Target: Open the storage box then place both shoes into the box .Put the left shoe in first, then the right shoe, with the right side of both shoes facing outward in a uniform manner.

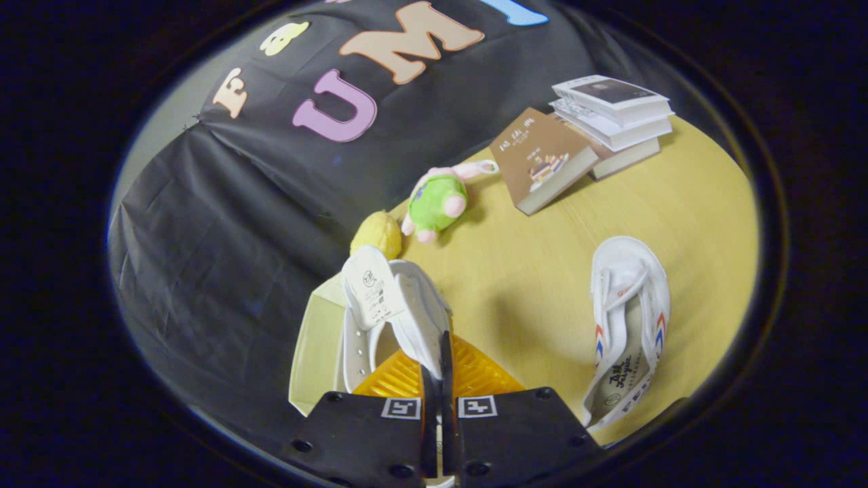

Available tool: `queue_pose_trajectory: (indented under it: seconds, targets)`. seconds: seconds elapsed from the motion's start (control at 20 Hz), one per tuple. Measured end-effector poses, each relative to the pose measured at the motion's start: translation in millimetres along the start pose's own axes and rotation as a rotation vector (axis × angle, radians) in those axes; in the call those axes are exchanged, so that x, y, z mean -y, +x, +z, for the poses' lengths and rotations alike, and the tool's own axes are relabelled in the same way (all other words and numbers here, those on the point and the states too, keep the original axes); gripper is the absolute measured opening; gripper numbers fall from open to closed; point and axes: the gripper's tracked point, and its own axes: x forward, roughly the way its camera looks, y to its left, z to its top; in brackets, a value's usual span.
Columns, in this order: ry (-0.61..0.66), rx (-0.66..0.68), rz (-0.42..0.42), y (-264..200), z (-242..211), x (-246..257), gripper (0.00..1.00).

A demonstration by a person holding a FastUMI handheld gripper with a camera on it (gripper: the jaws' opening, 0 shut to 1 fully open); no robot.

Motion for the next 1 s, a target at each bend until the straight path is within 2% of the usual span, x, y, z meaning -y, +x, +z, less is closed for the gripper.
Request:
queue_pose_trajectory:
  seconds: [0.15,0.3,0.55,0.7,1.0]
  targets:
    - [-0.017,0.032,0.051,-17,14,-45,0.06]
    - [-0.054,0.018,0.062,-18,9,-91,0.06]
    - [-0.072,-0.098,0.038,28,-30,-154,0.06]
    - [-0.097,-0.121,-0.026,61,-44,-166,0.06]
    - [-0.155,-0.145,-0.283,103,-61,-133,0.06]
